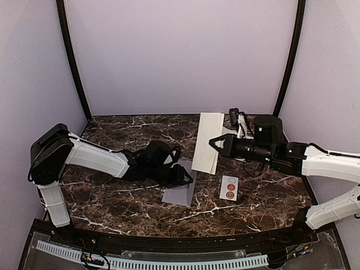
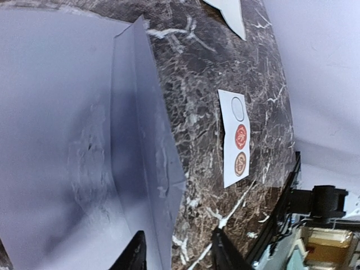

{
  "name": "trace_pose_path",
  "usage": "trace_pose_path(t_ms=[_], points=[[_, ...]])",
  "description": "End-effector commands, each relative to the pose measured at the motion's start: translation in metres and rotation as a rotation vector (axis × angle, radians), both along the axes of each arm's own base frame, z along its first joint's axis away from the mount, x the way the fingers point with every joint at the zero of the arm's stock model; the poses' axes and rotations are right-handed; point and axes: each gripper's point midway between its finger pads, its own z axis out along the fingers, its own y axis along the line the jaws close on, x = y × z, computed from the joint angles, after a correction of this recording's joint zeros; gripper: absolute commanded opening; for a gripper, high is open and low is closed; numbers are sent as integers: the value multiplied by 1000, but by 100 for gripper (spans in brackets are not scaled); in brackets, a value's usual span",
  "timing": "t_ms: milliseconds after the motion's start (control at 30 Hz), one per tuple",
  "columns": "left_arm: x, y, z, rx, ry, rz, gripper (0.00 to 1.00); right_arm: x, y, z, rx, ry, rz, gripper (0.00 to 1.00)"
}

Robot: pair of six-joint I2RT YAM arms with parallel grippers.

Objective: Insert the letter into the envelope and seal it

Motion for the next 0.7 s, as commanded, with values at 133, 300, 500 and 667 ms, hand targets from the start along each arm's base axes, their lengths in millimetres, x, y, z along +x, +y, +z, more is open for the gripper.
trace_pose_path(t_ms=[133, 300, 500, 667], points=[[-3, 14, 39, -49, -76, 27, 52, 14, -18, 11, -35, 13, -123, 0], [-10, 33, 45, 15, -87, 16, 63, 19, -7, 8, -59, 73, -115, 0], [-9, 56, 37, 86, -101, 9, 66, 31, 13, -8, -77, 204, -130, 0], [7, 70, 36, 48, -139, 18, 63, 37, 29, -37, -137, 323, -157, 0]])
